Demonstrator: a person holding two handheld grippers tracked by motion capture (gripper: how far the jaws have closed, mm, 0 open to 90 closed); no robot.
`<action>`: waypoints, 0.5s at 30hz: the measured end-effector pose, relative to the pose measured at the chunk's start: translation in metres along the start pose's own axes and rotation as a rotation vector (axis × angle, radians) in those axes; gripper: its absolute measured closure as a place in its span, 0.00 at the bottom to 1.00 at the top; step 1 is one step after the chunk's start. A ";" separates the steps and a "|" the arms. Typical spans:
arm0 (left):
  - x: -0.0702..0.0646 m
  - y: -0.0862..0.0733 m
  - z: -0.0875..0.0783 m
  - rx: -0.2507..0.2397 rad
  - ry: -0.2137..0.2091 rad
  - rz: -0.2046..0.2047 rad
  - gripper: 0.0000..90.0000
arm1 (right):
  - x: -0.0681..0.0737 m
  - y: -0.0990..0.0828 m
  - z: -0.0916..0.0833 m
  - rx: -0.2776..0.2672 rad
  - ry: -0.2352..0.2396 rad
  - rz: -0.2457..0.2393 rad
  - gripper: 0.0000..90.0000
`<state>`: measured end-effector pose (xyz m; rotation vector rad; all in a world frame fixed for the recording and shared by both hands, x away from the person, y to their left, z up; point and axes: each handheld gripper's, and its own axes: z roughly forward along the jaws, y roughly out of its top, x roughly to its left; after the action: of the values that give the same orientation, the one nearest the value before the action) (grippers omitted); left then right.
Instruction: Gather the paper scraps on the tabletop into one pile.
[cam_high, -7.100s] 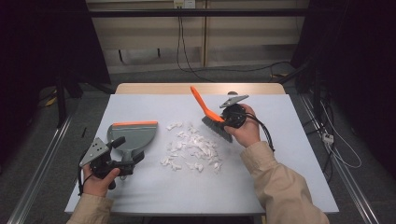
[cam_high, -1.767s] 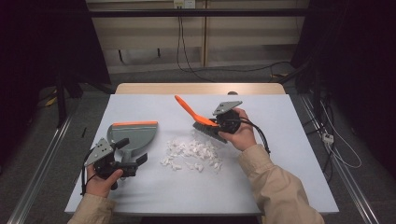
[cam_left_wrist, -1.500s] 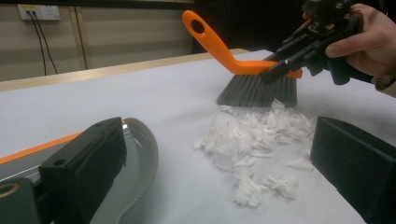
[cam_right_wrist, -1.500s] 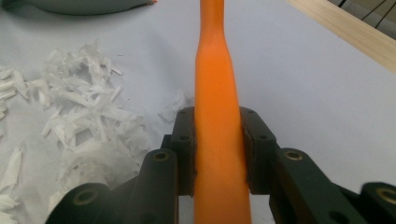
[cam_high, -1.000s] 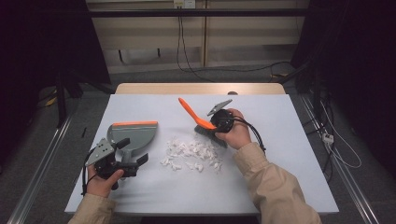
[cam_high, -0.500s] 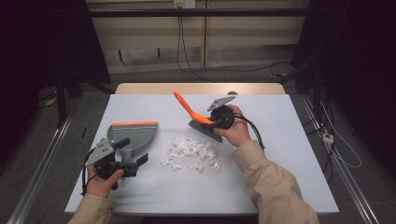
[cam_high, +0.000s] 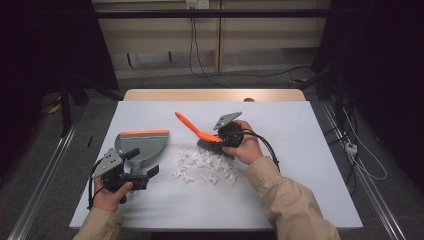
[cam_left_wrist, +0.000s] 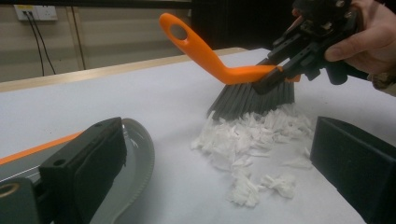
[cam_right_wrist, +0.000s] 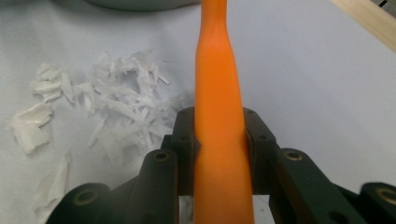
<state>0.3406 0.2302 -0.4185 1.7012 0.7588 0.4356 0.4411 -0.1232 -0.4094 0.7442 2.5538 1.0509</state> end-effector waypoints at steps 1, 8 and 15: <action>-0.001 0.000 0.000 -0.001 0.001 -0.004 0.04 | 0.000 0.001 -0.002 -0.010 0.001 0.002 0.79; -0.001 0.000 0.000 -0.005 0.000 -0.007 0.04 | 0.000 0.008 -0.022 -0.060 -0.030 0.042 0.79; -0.001 0.000 0.000 -0.005 -0.003 -0.007 0.04 | -0.002 0.014 -0.035 -0.127 -0.066 0.108 0.79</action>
<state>0.3400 0.2290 -0.4184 1.6943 0.7606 0.4296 0.4325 -0.1363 -0.3746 0.8751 2.3898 1.1890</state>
